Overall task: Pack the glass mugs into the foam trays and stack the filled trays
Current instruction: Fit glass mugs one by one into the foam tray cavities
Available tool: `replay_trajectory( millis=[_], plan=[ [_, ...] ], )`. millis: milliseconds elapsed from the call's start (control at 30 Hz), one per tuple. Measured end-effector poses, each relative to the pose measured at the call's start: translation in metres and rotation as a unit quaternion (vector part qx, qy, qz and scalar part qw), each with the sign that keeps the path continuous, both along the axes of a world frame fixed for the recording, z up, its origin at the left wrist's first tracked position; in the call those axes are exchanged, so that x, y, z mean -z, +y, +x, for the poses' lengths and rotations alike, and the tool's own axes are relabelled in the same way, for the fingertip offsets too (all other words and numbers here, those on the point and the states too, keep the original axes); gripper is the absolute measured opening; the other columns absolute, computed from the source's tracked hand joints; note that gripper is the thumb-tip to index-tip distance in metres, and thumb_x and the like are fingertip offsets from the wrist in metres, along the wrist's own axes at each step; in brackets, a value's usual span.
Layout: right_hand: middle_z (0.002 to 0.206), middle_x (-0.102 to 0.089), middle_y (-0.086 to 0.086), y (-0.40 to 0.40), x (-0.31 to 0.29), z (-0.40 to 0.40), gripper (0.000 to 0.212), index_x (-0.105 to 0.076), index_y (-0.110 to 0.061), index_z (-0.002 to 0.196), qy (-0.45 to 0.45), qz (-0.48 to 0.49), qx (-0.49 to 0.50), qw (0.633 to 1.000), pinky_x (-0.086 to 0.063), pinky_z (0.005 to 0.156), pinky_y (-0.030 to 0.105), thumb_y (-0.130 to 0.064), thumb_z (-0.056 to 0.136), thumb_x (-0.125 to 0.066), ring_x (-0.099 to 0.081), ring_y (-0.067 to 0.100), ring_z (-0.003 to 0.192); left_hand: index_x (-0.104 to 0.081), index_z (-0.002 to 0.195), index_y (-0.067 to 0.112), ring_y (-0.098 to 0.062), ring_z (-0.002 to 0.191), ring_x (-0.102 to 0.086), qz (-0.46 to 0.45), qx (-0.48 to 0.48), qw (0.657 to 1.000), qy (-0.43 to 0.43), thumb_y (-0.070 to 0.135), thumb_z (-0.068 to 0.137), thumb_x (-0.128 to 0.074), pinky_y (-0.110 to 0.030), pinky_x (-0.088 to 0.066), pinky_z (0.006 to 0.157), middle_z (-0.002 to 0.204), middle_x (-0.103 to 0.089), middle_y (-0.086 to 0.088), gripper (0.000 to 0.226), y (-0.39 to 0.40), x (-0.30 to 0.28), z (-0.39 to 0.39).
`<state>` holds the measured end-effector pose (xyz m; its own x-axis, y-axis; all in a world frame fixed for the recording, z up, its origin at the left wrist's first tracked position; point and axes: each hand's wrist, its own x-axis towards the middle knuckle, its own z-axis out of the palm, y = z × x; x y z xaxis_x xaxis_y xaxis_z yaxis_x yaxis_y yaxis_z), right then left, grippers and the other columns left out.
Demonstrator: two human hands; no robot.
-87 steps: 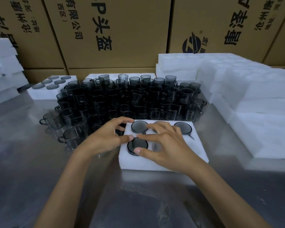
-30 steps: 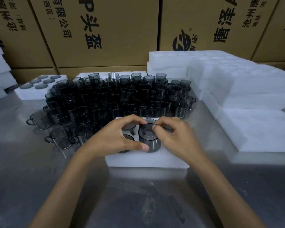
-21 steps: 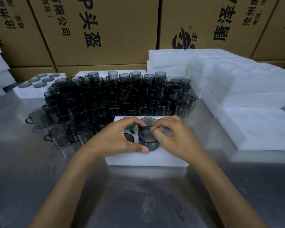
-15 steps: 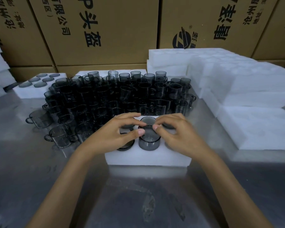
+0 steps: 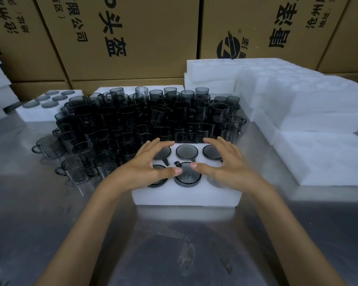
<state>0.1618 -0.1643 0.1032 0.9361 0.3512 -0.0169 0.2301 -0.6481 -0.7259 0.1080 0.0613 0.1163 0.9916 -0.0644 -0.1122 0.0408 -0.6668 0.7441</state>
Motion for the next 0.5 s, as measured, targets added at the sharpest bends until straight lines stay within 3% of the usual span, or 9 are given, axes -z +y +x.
replay_trajectory(
  millis=[233,433,500],
  plan=[
    [0.163,-0.014,-0.016,0.004,0.003,0.002,0.085,-0.03,-0.051,0.145,-0.007,-0.004,0.021,1.0,-0.011,0.123,0.049,-0.064,0.072,-0.073,0.0,0.008,0.15,-0.03,0.147,0.047,-0.002,0.148,0.013,0.028,-0.019,0.999,-0.005,0.046,0.082,-0.074,-0.038,-0.005,0.122,0.163,-0.005,0.018,0.078,-0.007,0.003,0.005],
    [0.162,-0.017,-0.017,0.005,0.009,0.005,0.09,-0.032,-0.049,0.146,-0.015,0.009,0.034,0.999,-0.015,0.122,0.05,-0.067,0.068,-0.073,-0.007,0.012,0.15,-0.031,0.147,0.046,-0.002,0.149,0.013,0.03,-0.028,0.999,-0.012,0.048,0.08,-0.074,-0.039,-0.006,0.122,0.163,-0.006,0.017,0.079,-0.006,0.004,0.005],
    [0.16,-0.023,-0.017,0.003,0.013,0.006,0.09,-0.038,-0.05,0.142,-0.02,0.034,0.035,0.999,-0.02,0.121,0.047,-0.069,0.063,-0.075,-0.013,0.01,0.149,-0.037,0.144,0.047,-0.004,0.15,0.001,0.005,-0.024,0.999,-0.027,0.053,0.076,-0.074,-0.038,-0.015,0.122,0.162,-0.016,0.016,0.077,-0.003,0.006,0.001]
  ],
)
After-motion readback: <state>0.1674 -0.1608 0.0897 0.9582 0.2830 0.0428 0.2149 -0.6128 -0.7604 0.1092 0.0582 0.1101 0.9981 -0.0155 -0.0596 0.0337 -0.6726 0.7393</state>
